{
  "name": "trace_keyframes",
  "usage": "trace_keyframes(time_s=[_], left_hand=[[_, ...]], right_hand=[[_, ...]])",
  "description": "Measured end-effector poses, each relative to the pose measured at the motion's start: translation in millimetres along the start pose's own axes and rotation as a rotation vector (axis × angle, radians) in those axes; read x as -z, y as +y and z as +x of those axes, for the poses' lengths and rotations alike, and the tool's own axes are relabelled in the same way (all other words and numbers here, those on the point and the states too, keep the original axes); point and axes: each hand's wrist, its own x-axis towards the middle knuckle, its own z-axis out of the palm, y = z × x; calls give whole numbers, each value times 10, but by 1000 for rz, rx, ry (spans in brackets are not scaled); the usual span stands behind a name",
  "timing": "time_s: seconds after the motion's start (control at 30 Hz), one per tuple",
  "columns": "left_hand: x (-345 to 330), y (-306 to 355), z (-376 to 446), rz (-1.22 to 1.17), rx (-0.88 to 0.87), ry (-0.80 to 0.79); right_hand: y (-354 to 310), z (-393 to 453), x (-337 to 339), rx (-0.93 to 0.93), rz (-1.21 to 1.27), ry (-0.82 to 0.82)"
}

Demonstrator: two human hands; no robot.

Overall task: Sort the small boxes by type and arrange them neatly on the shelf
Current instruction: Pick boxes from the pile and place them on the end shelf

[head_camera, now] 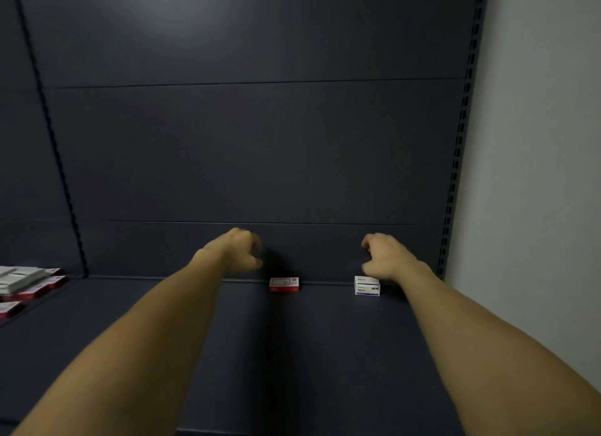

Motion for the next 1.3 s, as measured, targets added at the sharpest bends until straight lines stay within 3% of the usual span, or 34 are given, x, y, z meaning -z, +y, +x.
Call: trace_keyframes(time_s=[0.17,0.37,0.73,1.3], left_hand=[[209,-36,-323,77,117,56],[341,-201,-925,159,273,108],[974,-806,-2001,284,535,124],[1445,-2301,-3590,379,745,182]], right_hand=[[-530,-24,110,140,-123,94],[-1249,-96,-20,330,-139,77],[-2459,-270,-18,474,-80,13],[-4435,-900,-368,639,1,-44]])
